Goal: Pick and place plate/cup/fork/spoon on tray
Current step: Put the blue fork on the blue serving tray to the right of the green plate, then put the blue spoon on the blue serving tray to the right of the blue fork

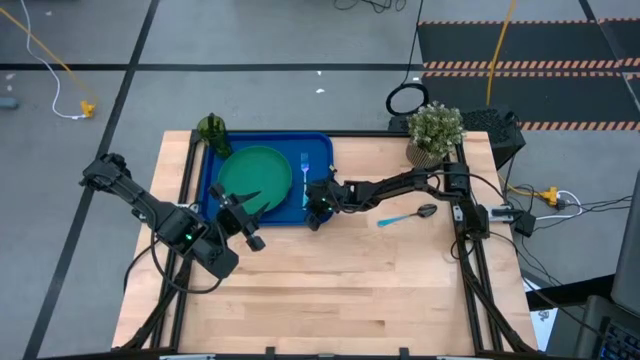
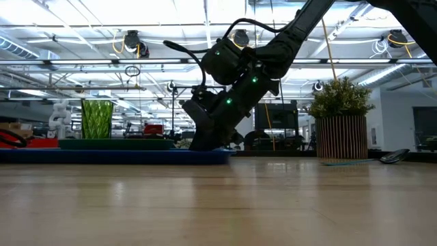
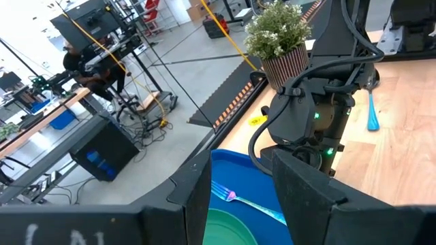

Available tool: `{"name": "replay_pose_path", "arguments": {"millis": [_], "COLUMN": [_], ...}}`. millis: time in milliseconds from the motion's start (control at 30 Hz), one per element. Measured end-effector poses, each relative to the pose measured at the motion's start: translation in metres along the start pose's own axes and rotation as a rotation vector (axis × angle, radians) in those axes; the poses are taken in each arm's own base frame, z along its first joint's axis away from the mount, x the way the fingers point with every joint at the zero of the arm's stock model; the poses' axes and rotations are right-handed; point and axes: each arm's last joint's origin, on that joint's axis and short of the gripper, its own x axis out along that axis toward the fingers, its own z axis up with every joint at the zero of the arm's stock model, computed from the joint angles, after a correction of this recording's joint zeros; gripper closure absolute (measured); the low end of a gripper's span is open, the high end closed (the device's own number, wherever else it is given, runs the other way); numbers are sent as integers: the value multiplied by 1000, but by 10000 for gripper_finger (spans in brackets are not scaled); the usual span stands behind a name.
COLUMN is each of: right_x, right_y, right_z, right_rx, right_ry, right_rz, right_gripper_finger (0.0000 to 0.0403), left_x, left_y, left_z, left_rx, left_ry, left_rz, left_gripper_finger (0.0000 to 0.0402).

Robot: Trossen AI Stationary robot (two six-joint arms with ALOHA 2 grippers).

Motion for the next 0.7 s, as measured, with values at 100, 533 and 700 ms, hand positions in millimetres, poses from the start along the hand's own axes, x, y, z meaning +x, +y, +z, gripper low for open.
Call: {"name": "replay_pose_path", "arguments": {"millis": [100, 533, 700], "right_x": [0, -2, -17], "right_y": [0, 1, 4], "right_z": [0, 6, 15], "right_rx": [0, 2, 4], "right_ry": [-1, -44, -50], "right_rz": [0, 15, 18], "right_gripper_finger": [403, 403, 403], "left_x": [0, 0, 0], "left_y": [0, 0, 0], "left_z": [0, 0, 0], "left_rx": [0, 0, 4], "left_ry": [0, 0, 0], "left_rz": [0, -1, -1], "left_gripper_finger": [245, 245, 245]}}
